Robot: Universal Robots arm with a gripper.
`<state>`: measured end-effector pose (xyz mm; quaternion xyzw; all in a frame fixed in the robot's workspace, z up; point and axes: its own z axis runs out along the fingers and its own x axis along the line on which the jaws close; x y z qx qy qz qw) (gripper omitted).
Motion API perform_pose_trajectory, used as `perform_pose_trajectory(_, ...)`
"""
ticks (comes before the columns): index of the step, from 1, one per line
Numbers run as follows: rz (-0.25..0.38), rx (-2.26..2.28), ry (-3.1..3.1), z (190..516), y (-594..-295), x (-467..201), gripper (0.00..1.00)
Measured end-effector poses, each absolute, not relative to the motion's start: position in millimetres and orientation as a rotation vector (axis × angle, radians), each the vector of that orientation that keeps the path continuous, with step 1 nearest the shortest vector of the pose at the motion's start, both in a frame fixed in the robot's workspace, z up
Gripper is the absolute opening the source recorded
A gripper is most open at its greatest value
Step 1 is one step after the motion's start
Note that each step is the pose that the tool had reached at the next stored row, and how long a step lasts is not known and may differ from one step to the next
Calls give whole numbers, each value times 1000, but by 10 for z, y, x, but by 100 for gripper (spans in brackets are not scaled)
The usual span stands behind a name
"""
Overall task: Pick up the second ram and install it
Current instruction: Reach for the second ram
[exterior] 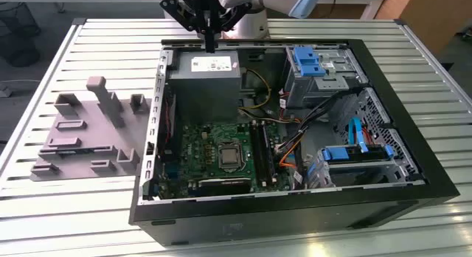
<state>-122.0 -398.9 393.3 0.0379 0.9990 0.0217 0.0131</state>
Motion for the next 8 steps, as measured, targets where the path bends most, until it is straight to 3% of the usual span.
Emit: perform_pose_trajectory(8,68,118,3113,3933,-3989,-1231,11)
